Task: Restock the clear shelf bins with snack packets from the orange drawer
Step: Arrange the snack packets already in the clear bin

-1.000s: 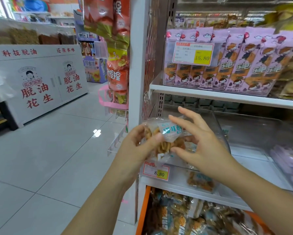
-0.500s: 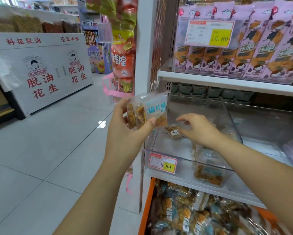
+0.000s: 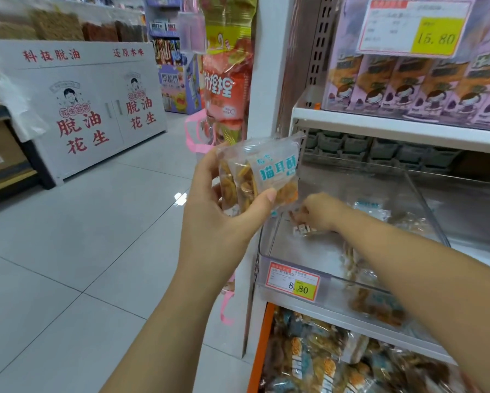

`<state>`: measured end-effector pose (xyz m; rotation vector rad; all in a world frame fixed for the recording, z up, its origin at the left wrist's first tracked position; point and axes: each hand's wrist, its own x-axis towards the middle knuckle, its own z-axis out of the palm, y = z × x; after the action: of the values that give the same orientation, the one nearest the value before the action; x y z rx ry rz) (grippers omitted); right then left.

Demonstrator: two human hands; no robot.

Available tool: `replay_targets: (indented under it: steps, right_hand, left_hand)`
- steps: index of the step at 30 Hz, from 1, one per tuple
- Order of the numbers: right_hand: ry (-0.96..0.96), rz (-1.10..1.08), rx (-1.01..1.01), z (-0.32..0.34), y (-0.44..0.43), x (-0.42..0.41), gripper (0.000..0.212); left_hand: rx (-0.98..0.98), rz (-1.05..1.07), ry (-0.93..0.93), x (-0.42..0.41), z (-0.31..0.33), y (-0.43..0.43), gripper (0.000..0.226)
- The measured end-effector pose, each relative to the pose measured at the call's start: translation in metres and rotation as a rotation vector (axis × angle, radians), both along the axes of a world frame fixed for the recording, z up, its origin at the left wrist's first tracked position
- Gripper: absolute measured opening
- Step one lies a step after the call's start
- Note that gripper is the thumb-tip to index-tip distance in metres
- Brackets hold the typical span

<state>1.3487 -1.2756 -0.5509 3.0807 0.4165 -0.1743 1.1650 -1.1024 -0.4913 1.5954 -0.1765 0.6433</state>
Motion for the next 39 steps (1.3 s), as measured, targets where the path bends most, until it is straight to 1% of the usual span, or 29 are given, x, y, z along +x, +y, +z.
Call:
replay_targets:
  steps: [1,2,4,5,7,9,11,13,15,17,19,20,23,25,26,27,29,31,34,37,39]
  right_hand:
    - [-0.003,0.005,-0.017,-0.001,0.000,0.001,0.024]
    - [0.003,0.008,-0.037,-0.005,-0.001,0.001,0.025]
    - [0.053,-0.010,-0.044,-0.010,0.001,-0.002,0.049]
    - [0.096,-0.024,-0.025,-0.012,0.003,-0.003,0.057]
    - [0.152,-0.043,0.002,-0.014,0.005,-0.003,0.061]
    - [0.149,-0.052,-0.004,-0.012,0.005,-0.002,0.061]
    - [0.124,-0.067,-0.002,-0.011,0.005,-0.002,0.059]
    - [0.107,-0.070,0.008,-0.015,0.006,-0.001,0.050]
    - [0.002,-0.067,0.044,-0.020,0.007,0.000,0.042]
    - [-0.161,-0.098,0.155,-0.022,0.007,0.005,0.042]
    - [-0.232,-0.162,0.273,-0.018,0.005,0.012,0.037]
    - [-0.237,-0.186,0.277,-0.017,0.005,0.015,0.036]
    - [-0.256,-0.196,0.151,-0.019,0.005,0.029,0.036]
    - [-0.220,-0.169,0.038,-0.023,0.006,0.035,0.037]
    - [-0.202,-0.155,0.018,-0.025,0.006,0.038,0.039]
    - [-0.204,-0.145,0.021,-0.027,0.006,0.041,0.042]
    - [-0.240,-0.148,0.105,-0.031,0.005,0.048,0.043]
    - [-0.264,-0.167,0.193,-0.032,0.005,0.051,0.036]
    - [-0.179,-0.126,0.162,-0.034,0.005,0.049,0.021]
    - [-0.086,-0.020,0.117,-0.027,0.002,0.042,0.029]
    - [-0.068,0.028,0.123,-0.015,0.000,0.032,0.029]
  left_hand:
    - [-0.001,-0.005,0.003,0.000,0.000,0.000,0.056]
    - [-0.002,-0.009,0.006,0.000,-0.001,0.000,0.056]
    - [-0.004,-0.011,0.010,-0.001,-0.002,0.000,0.056]
    - [-0.004,-0.011,0.013,-0.002,-0.003,-0.001,0.056]
    - [-0.006,-0.009,0.016,-0.003,-0.003,-0.002,0.057]
    - [-0.013,-0.013,0.014,-0.003,-0.003,-0.002,0.057]
    - [-0.025,-0.017,0.011,-0.002,-0.002,-0.003,0.057]
    - [-0.021,-0.016,0.005,-0.001,-0.001,-0.002,0.057]
    - [-0.022,-0.007,-0.001,-0.001,-0.001,-0.001,0.055]
    - [-0.043,0.000,-0.005,-0.001,-0.002,0.000,0.056]
    - [-0.080,0.009,-0.009,-0.001,-0.004,0.000,0.058]
    - [-0.100,0.011,-0.010,-0.001,-0.004,0.000,0.057]
    - [-0.118,0.011,-0.012,0.000,-0.004,0.001,0.054]
    - [-0.108,0.014,-0.015,0.002,-0.005,0.003,0.055]
    - [-0.105,0.014,-0.016,0.004,-0.005,0.004,0.055]
    - [-0.104,0.014,-0.016,0.005,-0.006,0.005,0.056]
    - [-0.100,0.011,-0.014,0.006,-0.006,0.006,0.056]
    - [-0.099,0.006,-0.014,0.006,-0.006,0.007,0.056]
    - [-0.105,0.000,-0.010,0.007,-0.006,0.007,0.057]
    - [-0.129,0.002,-0.012,0.008,-0.006,0.005,0.055]
    - [-0.143,0.003,-0.019,0.007,-0.004,0.001,0.055]
